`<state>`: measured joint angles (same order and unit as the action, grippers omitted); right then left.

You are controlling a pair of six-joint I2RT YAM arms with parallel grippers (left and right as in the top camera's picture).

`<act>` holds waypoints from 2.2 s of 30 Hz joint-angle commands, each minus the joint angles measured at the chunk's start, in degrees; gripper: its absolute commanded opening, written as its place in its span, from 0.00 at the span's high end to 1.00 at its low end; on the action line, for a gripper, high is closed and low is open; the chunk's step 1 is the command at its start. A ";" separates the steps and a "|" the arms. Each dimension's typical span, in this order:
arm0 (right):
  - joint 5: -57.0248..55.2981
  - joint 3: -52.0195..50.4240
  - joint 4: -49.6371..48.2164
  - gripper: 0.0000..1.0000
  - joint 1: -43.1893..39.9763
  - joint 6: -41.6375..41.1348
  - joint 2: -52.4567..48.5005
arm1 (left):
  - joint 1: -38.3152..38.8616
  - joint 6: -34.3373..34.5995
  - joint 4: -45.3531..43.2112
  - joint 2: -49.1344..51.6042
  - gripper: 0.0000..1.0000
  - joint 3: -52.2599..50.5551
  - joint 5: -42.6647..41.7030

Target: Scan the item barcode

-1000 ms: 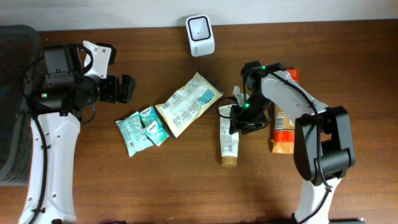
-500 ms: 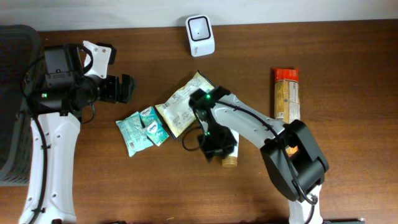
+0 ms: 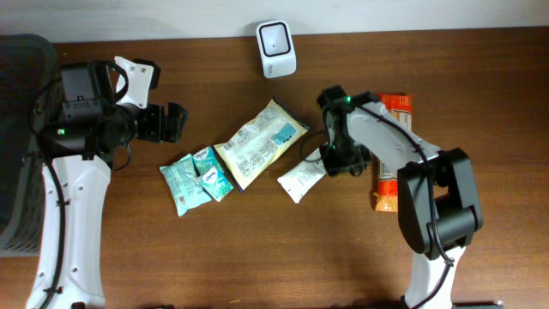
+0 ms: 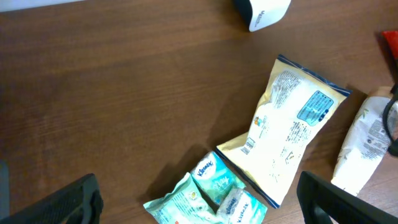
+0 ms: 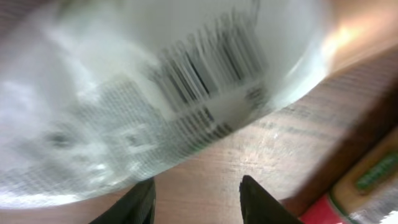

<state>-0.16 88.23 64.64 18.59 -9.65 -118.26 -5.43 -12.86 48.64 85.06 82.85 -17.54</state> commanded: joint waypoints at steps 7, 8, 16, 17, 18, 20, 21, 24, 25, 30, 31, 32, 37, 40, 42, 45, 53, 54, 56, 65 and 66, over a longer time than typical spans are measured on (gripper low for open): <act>10.54 7.80 -9.64 0.71 2.97 -26.27 -0.33 | -0.11 -0.94 0.04 -0.85 0.01 0.83 -0.04; 10.19 6.64 -11.41 0.71 3.76 -28.85 -0.79 | -0.11 -0.94 0.04 -0.85 0.01 0.83 -0.02; 10.23 -1.11 -18.03 0.70 10.25 -31.76 -1.53 | -0.11 -0.94 0.04 -0.85 0.01 0.83 -0.02; 10.23 -1.57 -17.57 0.71 10.38 -31.74 -1.53 | -0.11 -0.94 0.04 -0.85 0.01 0.83 -0.04; 10.21 -1.86 -16.72 0.71 10.38 -31.67 -1.53 | -0.11 -0.94 0.04 -0.85 0.01 0.83 -0.02; 9.62 -2.14 -13.70 0.70 10.36 -30.58 -1.53 | -0.11 -0.94 0.04 -0.85 0.01 0.83 -0.02; 9.62 -2.14 -12.74 0.71 10.27 -29.49 -1.53 | -0.11 -0.94 0.04 -0.85 0.01 0.83 -0.02; 11.13 -1.97 -11.06 0.71 10.27 -24.59 -1.44 | -0.11 -0.94 0.04 -0.85 0.01 0.83 -0.02; 13.38 -1.36 -10.93 0.70 10.25 -21.70 -1.27 | -0.11 -0.94 0.04 -0.85 0.01 0.83 -0.02; 17.97 8.07 0.13 0.71 5.90 -14.01 5.35 | -0.11 -0.94 0.04 -0.85 0.01 0.83 -0.02; 17.92 8.61 2.14 0.70 3.98 -13.03 7.67 | -0.11 -0.94 0.04 -0.85 0.01 0.83 -0.02; 17.68 8.59 4.31 0.70 1.73 -12.72 9.90 | -0.11 -0.92 0.04 -0.85 0.01 0.83 -0.04; 17.42 2.19 8.35 0.56 -6.01 -8.13 10.99 | -0.11 -0.92 0.04 -0.85 0.01 0.83 -0.04; 22.84 -8.90 -1.73 0.55 -7.87 -8.15 10.99 | -0.11 -0.94 0.04 -0.85 0.01 0.83 -0.02; 26.69 -14.91 -8.87 0.55 -8.76 -8.13 10.99 | -0.11 -0.94 0.04 -0.85 0.01 0.83 -0.02; 31.39 -23.80 -22.91 0.38 -9.11 -8.15 10.97 | -0.11 -0.94 0.04 -0.85 0.01 0.83 -0.02; 33.40 -29.55 -35.76 0.68 -8.04 -11.85 8.15 | -0.11 -0.94 0.04 -0.85 0.01 0.83 -0.02; 33.44 -29.55 -35.76 0.76 -8.04 -11.85 8.15 | -0.11 -0.94 0.04 -0.85 0.01 0.83 -0.02; 33.73 -29.44 -35.71 0.96 -8.07 -11.85 8.17 | -0.11 -0.94 0.04 -0.85 0.01 0.83 -0.02; 34.12 -8.52 -9.81 0.96 -6.05 1.07 11.72 | -0.11 -0.94 0.04 -0.85 0.01 0.83 -0.02; 35.93 -1.40 -3.32 0.96 -4.96 5.33 11.85 | -0.11 -0.94 0.04 -0.85 0.01 0.83 -0.02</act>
<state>33.10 75.09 54.46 11.57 -12.88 -108.64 -5.43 -12.86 48.75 85.06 82.85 -17.52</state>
